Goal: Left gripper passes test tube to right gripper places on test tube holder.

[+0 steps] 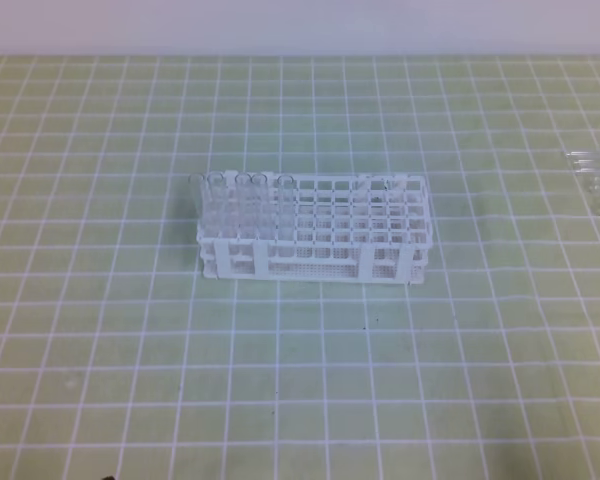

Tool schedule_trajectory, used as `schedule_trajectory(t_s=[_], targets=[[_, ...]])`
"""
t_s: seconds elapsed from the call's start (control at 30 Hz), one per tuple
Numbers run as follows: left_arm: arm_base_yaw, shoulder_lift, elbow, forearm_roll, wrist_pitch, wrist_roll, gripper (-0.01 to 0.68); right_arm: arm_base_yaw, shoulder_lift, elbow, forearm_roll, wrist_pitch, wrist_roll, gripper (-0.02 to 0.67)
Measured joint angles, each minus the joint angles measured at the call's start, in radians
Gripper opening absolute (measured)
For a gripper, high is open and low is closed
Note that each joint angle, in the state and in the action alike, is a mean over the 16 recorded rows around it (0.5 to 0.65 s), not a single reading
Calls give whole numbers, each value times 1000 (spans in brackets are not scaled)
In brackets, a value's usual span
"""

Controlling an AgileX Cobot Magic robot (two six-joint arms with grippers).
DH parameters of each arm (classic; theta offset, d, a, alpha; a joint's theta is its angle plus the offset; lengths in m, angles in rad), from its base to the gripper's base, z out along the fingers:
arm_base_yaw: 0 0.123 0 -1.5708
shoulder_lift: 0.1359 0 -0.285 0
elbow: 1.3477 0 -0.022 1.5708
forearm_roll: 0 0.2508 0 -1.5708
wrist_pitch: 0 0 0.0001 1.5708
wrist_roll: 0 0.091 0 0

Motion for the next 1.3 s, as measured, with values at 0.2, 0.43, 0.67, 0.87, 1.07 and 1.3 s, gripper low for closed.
schedule_trajectory(t_s=[0.2,0.43,0.67,0.87,1.07,1.3], targets=[[188,-38,-3,11,-76,-24,0,0,0,0,0,0,0,-16],[465,-145,-5,13,-151,-63,0,0,0,0,1,0,0,-16],[621,-236,-8,11,-113,-83,-1,0,1,0,2,0,0,-16],[661,-253,-9,21,-4,-88,-1,0,2,0,3,0,0,-16],[663,-254,-8,34,111,-86,-1,0,2,0,5,0,0,-16],[662,-250,-11,43,172,-87,-1,0,2,0,7,0,0,-16]])
